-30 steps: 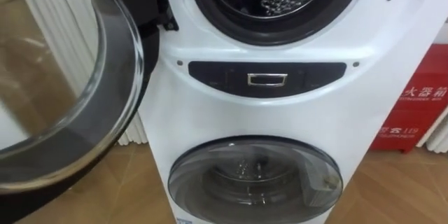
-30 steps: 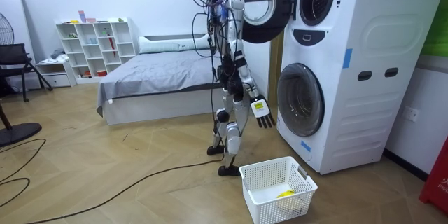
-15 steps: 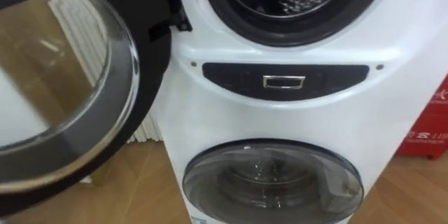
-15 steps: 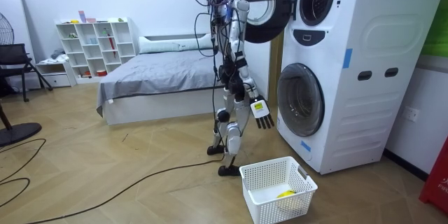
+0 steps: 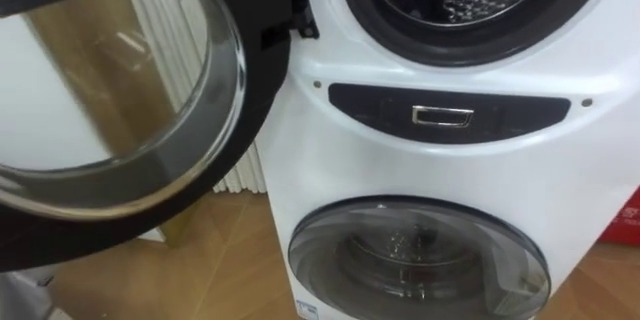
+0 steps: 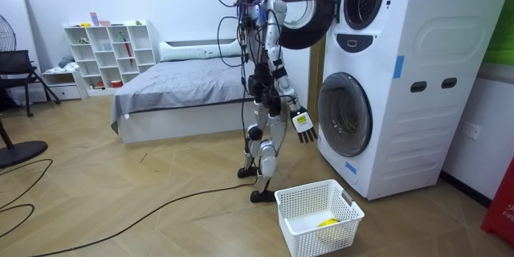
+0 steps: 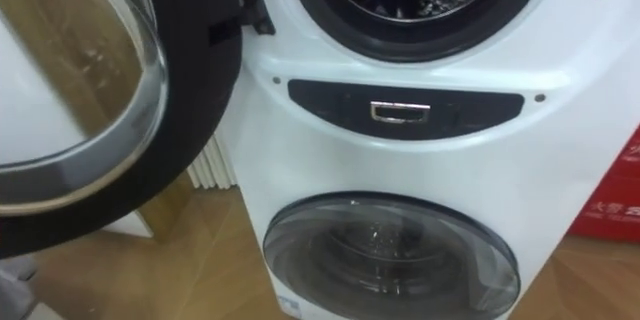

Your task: Pick clothes from washing machine

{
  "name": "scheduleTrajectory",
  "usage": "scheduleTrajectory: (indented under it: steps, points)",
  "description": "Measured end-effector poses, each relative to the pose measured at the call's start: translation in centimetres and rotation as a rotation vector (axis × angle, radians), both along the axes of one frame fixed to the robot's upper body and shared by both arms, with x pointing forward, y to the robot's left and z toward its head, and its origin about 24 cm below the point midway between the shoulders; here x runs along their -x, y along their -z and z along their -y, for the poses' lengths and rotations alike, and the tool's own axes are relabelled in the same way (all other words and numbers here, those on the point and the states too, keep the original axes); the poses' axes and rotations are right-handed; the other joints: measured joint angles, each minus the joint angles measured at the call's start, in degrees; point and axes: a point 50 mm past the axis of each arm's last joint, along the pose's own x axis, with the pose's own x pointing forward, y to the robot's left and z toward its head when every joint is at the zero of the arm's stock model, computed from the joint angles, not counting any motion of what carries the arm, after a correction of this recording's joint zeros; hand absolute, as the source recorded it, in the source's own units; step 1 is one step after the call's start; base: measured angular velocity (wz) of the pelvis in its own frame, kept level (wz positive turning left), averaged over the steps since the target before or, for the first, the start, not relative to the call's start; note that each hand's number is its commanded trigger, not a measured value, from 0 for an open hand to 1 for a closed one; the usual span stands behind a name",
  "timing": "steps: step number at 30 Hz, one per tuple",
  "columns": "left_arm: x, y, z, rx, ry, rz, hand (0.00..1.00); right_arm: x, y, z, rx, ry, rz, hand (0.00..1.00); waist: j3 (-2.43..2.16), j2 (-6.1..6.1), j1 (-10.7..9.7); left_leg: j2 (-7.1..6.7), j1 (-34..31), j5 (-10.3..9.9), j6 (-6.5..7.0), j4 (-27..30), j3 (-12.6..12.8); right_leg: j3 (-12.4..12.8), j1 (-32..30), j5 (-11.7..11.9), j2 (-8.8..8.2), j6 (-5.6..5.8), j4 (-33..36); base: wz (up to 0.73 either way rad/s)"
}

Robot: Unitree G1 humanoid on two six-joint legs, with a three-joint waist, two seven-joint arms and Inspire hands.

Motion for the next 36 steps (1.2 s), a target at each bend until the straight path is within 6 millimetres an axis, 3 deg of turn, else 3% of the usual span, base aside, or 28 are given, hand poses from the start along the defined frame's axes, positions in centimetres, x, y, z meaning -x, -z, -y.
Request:
scheduleTrajectory:
  steps: [5,8,14,19,22,25,27,30,33,36]
  points:
    - [0.2,-0.1,1.4,-0.042,0.004,0.026,0.0,-0.4,0.2,-0.9,-0.045,-0.045,0.006,0.0,0.2,-1.07,-0.58,-0.66,-0.17,0.19,0.32,0.29,-0.31,0.21,0.46,-0.24,-0.65,0.4,0.03,0.11]
    - [0.3,0.2,2.2,-0.064,0.012,0.043,0.0,-0.6,0.4,-1.3,-0.078,-0.064,0.01,0.0,0.14,-1.7,-1.96,-1.09,0.04,0.36,0.61,0.21,-0.43,-0.13,1.04,-0.48,-1.22,0.78,0.12,0.18]
    - [1.4,1.0,3.6,-0.102,0.027,0.077,0.0,-1.2,0.4,-1.6,-0.092,-0.087,0.021,0.0,0.13,-1.88,-3.07,-1.71,-0.21,0.62,1.05,0.24,-0.9,-0.29,1.04,-0.27,-1.7,1.16,0.29,0.04]
    - [1.1,2.2,4.5,-0.089,0.092,0.086,0.0,-1.6,0.6,-2.0,-0.111,-0.12,0.014,0.0,0.22,-2.05,-3.1,-1.88,-0.15,1.27,1.23,-0.31,-1.1,-1.08,1.19,-0.25,-2.04,1.2,0.21,0.08]
    - [0.9,4.4,5.6,-0.06,0.162,0.008,0.0,-1.8,0.6,-2.4,-0.122,-0.155,0.011,0.0,0.11,-1.92,-3.11,-2.14,-0.3,1.52,1.36,-0.37,-1.34,-1.01,1.17,-0.25,-2.28,1.32,0.1,0.07]
    - [0.6,8.7,7.9,0.004,0.297,-0.185,0.0,-1.9,0.7,-2.7,-0.129,-0.177,0.007,0.0,0.06,-2.46,-3.11,-2.4,-0.68,1.76,1.58,-0.3,-1.5,-0.72,0.9,-0.1,-2.44,1.5,0.17,0.03]
    - [0.0,12.5,10.7,0.087,0.459,-0.346,0.0,-2.2,0.7,-3.0,-0.13,-0.18,0.013,0.0,0.1,-3.03,-3.3,-2.44,-1.84,1.81,1.66,0.17,-1.4,-0.46,-0.01,0.38,-2.41,1.51,0.25,-0.02]
    - [-0.1,15.8,14.8,0.159,0.678,-0.481,0.0,-3.0,0.7,-3.3,-0.127,-0.178,0.029,0.0,0.12,-3.8,-5.15,-2.5,-2.93,1.97,1.8,0.69,-1.31,0.52,-1.02,0.92,-2.34,1.47,0.22,0.0]
    - [-0.5,17.2,17.4,0.164,0.853,-0.502,0.0,-3.5,0.8,-4.2,-0.14,-0.196,0.036,0.0,0.1,-4.26,-6.43,-2.24,-2.47,1.97,1.81,0.27,-0.19,1.47,-1.1,0.97,-2.22,1.45,0.8,-0.15]
    - [-0.7,18.1,19.9,0.155,1.018,-0.521,0.0,-3.9,0.8,-4.7,-0.147,-0.221,0.047,0.0,0.42,-3.95,-7.97,-2.15,-2.11,1.94,1.85,-0.78,0.84,2.33,-1.36,0.97,-2.18,1.45,1.11,-0.24]
